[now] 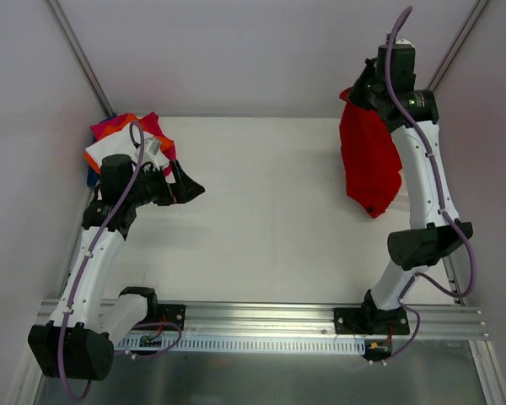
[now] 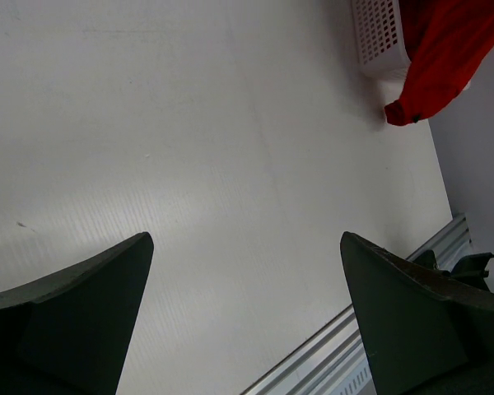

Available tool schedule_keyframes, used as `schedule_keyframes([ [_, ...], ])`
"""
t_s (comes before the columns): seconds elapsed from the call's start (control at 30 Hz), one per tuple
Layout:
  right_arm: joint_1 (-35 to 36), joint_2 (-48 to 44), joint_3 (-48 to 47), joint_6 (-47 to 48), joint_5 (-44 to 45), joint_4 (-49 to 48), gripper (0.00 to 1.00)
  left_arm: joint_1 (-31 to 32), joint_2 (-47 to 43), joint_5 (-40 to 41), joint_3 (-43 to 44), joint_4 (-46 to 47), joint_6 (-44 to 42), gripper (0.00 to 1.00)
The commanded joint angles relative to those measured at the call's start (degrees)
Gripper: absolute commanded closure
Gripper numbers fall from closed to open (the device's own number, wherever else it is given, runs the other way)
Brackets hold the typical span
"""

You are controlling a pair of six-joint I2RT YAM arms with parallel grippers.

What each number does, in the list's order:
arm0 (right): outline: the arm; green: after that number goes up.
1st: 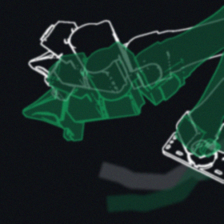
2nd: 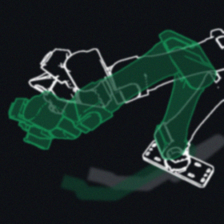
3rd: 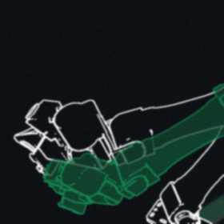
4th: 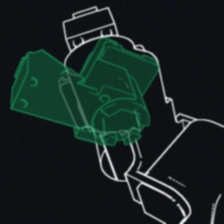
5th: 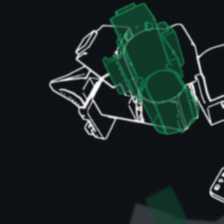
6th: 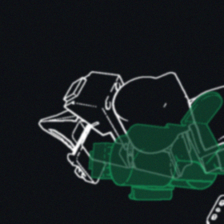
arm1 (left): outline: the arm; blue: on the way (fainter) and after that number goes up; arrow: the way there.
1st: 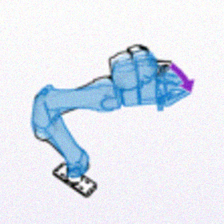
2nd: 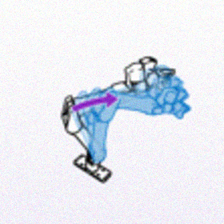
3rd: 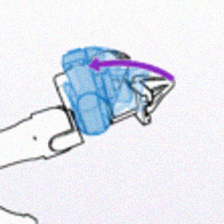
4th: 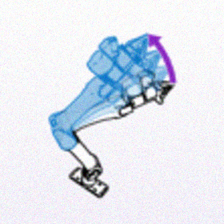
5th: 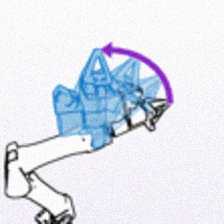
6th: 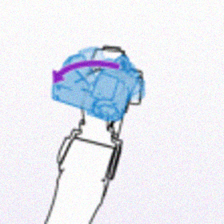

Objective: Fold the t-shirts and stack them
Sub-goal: Move the tshirt to the center of the board

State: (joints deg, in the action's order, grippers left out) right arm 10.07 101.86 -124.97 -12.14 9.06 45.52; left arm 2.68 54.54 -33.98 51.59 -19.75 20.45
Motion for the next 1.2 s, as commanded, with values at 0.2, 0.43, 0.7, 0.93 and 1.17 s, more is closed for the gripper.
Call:
schedule_keyframes([
  [0.2, 28.9, 10.0, -9.1, -4.9, -12.2, -0.9, 0.99, 0.5, -2.4, 1.2, -0.2, 0.6, -0.3, 0.01],
  [0.43, 45.9, 24.8, -10.2, -6.1, -17.8, -2.4, 1.00, 0.4, -4.8, 5.5, -0.3, 0.2, -0.5, 0.01],
  [0.7, 54.3, 34.4, -7.9, -5.0, -24.5, -3.1, 0.99, 0.2, -5.6, 8.4, -0.2, -0.4, -0.3, 0.01],
  [0.93, 54.8, 28.5, -0.2, -1.0, -17.4, -2.6, 0.98, 0.0, -5.6, 9.2, -0.4, -0.4, -0.2, 0.01],
  [1.17, 51.3, 11.5, 8.2, 6.3, 2.0, 2.5, 0.01, -0.1, -6.4, 10.4, -0.3, -0.5, -0.1, 0.01],
])
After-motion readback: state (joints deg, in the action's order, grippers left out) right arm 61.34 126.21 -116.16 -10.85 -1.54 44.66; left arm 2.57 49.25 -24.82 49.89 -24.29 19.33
